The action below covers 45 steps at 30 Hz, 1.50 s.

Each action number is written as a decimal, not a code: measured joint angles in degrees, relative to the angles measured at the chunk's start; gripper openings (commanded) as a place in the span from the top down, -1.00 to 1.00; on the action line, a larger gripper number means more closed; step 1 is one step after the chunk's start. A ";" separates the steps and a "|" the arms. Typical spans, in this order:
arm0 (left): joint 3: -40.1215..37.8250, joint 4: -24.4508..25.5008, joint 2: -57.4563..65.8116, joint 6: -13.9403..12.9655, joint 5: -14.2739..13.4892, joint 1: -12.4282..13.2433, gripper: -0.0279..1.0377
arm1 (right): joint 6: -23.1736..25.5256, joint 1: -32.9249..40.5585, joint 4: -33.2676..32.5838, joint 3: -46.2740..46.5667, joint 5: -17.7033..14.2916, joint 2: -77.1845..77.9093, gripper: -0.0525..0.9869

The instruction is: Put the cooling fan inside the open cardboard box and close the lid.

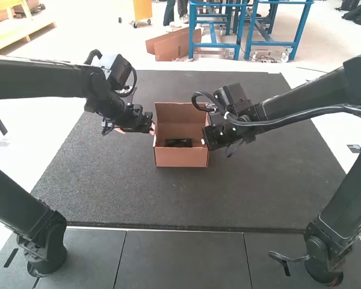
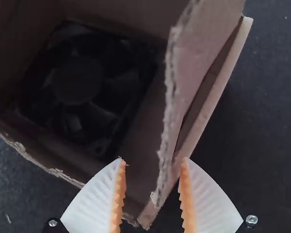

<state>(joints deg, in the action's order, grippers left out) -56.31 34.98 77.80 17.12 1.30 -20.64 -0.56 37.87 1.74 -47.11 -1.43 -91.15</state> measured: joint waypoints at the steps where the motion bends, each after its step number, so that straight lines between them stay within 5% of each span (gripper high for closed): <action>1: 0.00 0.46 -0.61 -0.44 -0.24 0.00 -0.87 | -0.07 -0.02 -0.72 -0.02 -0.35 0.00 -0.21; 4: 0.00 1.57 -2.34 -1.53 -1.33 0.02 -0.87 | -0.24 -0.07 -3.13 -0.42 -1.73 0.02 -0.73; 6: 0.00 1.81 -3.19 -1.97 -1.75 0.44 -0.87 | -0.37 -0.17 -5.46 -1.86 -2.49 0.00 -0.85; 14: -0.66 -2.49 -3.58 -2.75 -4.61 5.01 -0.87 | 0.50 -2.29 -11.85 -8.74 0.00 3.10 -0.85; 22: -11.52 -6.95 3.26 -2.93 -6.27 4.87 -0.87 | 1.62 -4.42 -10.78 -9.35 1.42 15.47 -0.85; 37: -20.92 -6.86 18.05 -2.93 -6.03 -6.03 -0.87 | 2.80 -8.83 -8.00 -4.22 4.33 25.51 -0.85; 45: -20.92 1.44 20.41 -2.91 -5.07 -8.74 -0.87 | 3.67 -10.47 -10.69 -5.18 7.39 25.49 -0.85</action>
<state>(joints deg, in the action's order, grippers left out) -77.23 36.42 98.21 14.22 -3.77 -29.39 3.11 27.40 -8.95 -52.29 5.96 -65.67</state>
